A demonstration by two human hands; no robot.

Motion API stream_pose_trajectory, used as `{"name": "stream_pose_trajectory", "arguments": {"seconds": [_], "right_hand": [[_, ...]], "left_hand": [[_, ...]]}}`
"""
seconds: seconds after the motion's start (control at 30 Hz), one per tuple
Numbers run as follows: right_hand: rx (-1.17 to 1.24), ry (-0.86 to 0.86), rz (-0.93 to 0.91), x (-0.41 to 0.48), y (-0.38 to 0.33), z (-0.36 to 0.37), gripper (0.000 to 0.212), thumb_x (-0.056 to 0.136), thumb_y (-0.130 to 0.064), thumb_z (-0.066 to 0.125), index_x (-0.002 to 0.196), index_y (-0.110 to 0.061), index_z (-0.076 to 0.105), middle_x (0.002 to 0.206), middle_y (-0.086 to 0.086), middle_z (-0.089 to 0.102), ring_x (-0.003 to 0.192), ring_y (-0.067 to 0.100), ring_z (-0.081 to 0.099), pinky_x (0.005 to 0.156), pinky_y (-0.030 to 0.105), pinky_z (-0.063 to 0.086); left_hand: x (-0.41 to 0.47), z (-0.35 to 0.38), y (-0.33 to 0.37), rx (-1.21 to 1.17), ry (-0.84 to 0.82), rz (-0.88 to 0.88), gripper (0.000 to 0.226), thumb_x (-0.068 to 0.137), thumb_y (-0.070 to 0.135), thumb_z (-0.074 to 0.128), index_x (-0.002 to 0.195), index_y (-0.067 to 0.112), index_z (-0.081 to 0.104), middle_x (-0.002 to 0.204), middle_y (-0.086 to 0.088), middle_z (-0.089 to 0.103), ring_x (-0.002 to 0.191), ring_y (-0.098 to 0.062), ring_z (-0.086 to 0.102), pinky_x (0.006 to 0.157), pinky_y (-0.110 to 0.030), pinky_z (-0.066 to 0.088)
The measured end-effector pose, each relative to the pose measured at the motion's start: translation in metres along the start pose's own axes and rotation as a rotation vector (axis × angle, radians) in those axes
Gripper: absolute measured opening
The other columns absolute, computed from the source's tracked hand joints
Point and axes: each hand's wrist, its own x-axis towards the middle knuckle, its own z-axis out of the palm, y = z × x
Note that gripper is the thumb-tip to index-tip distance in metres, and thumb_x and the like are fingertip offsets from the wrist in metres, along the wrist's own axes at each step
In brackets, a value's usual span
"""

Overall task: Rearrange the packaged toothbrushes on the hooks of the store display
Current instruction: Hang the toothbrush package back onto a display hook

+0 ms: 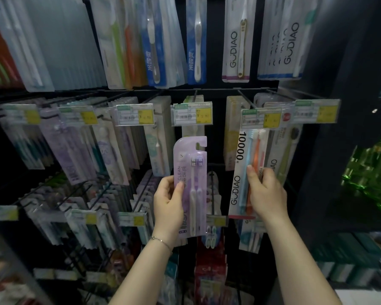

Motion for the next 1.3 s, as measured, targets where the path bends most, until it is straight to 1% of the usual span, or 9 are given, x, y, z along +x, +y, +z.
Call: {"name": "stream_pose_trajectory", "arguments": {"seconds": [0.2, 0.37, 0.5, 0.63, 0.77, 0.97, 1.03, 1.17, 1.3], "right_hand": [[0.039, -0.022, 0.058, 0.006, -0.004, -0.011, 0.046, 0.1, -0.055, 0.037, 0.103, -0.015, 0.058, 0.106, 0.005, 0.066, 0.1, 0.029, 0.059, 0.079, 0.037, 0.038], [0.059, 0.001, 0.038, 0.011, -0.01, -0.02, 0.039, 0.101, -0.052, 0.036, 0.091, -0.019, 0.053, 0.086, -0.005, 0.057, 0.089, 0.025, 0.055, 0.077, 0.036, 0.036], [0.001, 0.0, 0.017, 0.005, -0.002, -0.016, 0.041, 0.1, -0.053, 0.035, 0.095, -0.018, 0.055, 0.094, 0.002, 0.063, 0.089, 0.026, 0.058, 0.078, 0.038, 0.04], [-0.028, 0.021, -0.015, 0.001, 0.001, -0.014, 0.038, 0.1, -0.052, 0.036, 0.093, -0.018, 0.054, 0.089, 0.001, 0.062, 0.084, 0.026, 0.058, 0.074, 0.036, 0.037], [-0.024, 0.027, -0.009, 0.002, 0.002, -0.015, 0.038, 0.101, -0.051, 0.037, 0.088, -0.019, 0.053, 0.084, -0.001, 0.06, 0.082, 0.027, 0.057, 0.072, 0.036, 0.036], [0.032, -0.043, 0.089, 0.015, -0.004, -0.021, 0.046, 0.099, -0.057, 0.036, 0.089, -0.019, 0.06, 0.088, -0.001, 0.064, 0.087, 0.025, 0.057, 0.075, 0.038, 0.038], [0.023, -0.03, 0.072, 0.015, -0.005, -0.021, 0.044, 0.099, -0.056, 0.037, 0.084, -0.02, 0.057, 0.083, -0.003, 0.062, 0.083, 0.024, 0.056, 0.072, 0.037, 0.035], [-0.012, 0.009, 0.009, 0.005, 0.002, -0.016, 0.04, 0.1, -0.052, 0.037, 0.088, -0.018, 0.055, 0.08, -0.007, 0.059, 0.077, 0.022, 0.056, 0.071, 0.035, 0.035], [-0.025, 0.048, -0.022, 0.002, 0.006, -0.011, 0.038, 0.1, -0.048, 0.038, 0.091, -0.015, 0.053, 0.077, -0.01, 0.053, 0.074, 0.022, 0.051, 0.07, 0.035, 0.033]], "left_hand": [[-0.003, -0.002, -0.003, -0.003, -0.004, -0.01, 0.011, 0.102, 0.016, 0.055, 0.103, 0.02, 0.065, 0.098, 0.004, 0.072, 0.094, -0.013, 0.068, 0.085, -0.032, 0.057], [-0.004, -0.001, -0.003, -0.009, 0.0, -0.021, 0.012, 0.101, 0.015, 0.055, 0.104, 0.02, 0.065, 0.1, 0.005, 0.072, 0.095, -0.011, 0.068, 0.086, -0.03, 0.056], [-0.006, 0.0, -0.003, -0.013, -0.004, -0.02, 0.012, 0.101, 0.015, 0.055, 0.105, 0.02, 0.065, 0.101, 0.005, 0.072, 0.095, -0.008, 0.069, 0.084, -0.026, 0.055], [-0.005, 0.001, -0.003, -0.02, 0.005, -0.032, 0.012, 0.101, 0.015, 0.055, 0.104, 0.022, 0.065, 0.101, 0.005, 0.072, 0.095, -0.008, 0.069, 0.083, -0.025, 0.054], [-0.004, 0.002, -0.003, -0.024, 0.003, -0.036, 0.012, 0.101, 0.016, 0.055, 0.105, 0.021, 0.065, 0.101, 0.006, 0.073, 0.096, -0.009, 0.069, 0.085, -0.028, 0.056], [-0.002, 0.004, -0.005, -0.006, 0.002, -0.037, 0.012, 0.101, 0.017, 0.055, 0.107, 0.021, 0.065, 0.101, 0.006, 0.073, 0.096, -0.011, 0.069, 0.088, -0.035, 0.057], [-0.002, 0.004, -0.006, -0.005, 0.002, -0.04, 0.012, 0.101, 0.018, 0.056, 0.107, 0.022, 0.065, 0.1, 0.007, 0.073, 0.096, -0.011, 0.069, 0.089, -0.036, 0.057], [-0.001, 0.005, -0.007, -0.004, 0.0, -0.044, 0.013, 0.101, 0.018, 0.055, 0.108, 0.023, 0.065, 0.1, 0.008, 0.073, 0.097, -0.01, 0.069, 0.088, -0.035, 0.056], [0.0, 0.007, -0.005, -0.009, 0.002, -0.035, 0.013, 0.101, 0.015, 0.055, 0.108, 0.019, 0.065, 0.098, 0.008, 0.074, 0.094, -0.007, 0.069, 0.084, -0.028, 0.056]]}}
